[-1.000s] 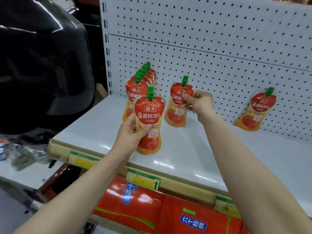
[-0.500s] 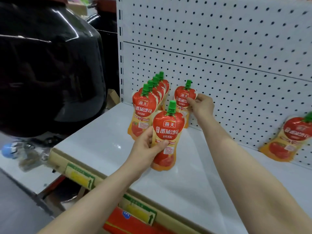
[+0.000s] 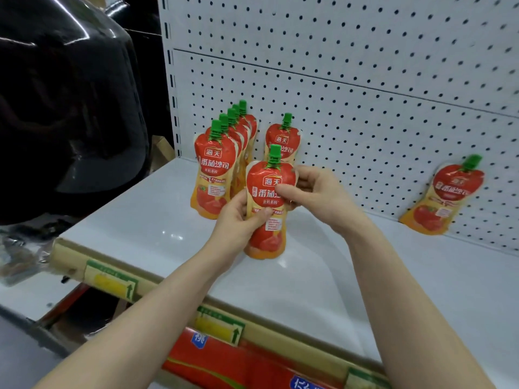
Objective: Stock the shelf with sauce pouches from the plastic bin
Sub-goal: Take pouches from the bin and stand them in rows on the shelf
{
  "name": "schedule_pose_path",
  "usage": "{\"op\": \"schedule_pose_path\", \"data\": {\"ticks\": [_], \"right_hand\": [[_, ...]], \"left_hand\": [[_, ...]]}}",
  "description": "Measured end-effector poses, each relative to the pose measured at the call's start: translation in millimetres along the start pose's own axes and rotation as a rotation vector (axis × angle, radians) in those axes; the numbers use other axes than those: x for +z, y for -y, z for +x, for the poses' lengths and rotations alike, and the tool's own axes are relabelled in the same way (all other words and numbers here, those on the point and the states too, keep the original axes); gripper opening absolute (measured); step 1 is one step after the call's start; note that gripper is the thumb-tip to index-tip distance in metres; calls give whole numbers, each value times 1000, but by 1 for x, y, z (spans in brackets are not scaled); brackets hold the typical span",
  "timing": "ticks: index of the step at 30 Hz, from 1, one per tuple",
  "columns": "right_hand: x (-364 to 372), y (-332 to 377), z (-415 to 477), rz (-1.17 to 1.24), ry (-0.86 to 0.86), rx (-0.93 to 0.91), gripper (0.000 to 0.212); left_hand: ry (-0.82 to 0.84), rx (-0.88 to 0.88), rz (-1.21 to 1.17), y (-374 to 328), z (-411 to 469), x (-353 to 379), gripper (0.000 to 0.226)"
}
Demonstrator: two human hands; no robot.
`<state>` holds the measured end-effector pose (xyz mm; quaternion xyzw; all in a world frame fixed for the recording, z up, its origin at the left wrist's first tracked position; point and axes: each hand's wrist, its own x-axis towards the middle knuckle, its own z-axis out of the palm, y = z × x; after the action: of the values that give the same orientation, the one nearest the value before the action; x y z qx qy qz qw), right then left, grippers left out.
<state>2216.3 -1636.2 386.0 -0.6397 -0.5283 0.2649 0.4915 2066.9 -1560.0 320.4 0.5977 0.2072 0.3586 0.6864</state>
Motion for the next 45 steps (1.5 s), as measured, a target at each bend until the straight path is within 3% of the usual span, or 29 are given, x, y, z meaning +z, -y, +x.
{"op": "schedule_pose_path", "data": {"ticks": [6,10,18,21,38,45], "right_hand": [[-19,-9,6,3,-241,46,7],[-23,-22,23,-83,-384,35,3],[-16,-38,77,-87,-401,7,3],[-15,-42,93,-61,-402,15,12],[-23,-53,109,-80,-332,-40,11],[-26,-54,82,-284,-415,2,18]], "left_hand": [[14,54,211,4,0,4,48],[-1,-27,412,16,8,2,57],[32,-129,657,34,54,6,68],[10,-149,677,40,68,6,69],[19,-109,679,47,75,8,72],[-11,-106,595,41,67,9,63]]}}
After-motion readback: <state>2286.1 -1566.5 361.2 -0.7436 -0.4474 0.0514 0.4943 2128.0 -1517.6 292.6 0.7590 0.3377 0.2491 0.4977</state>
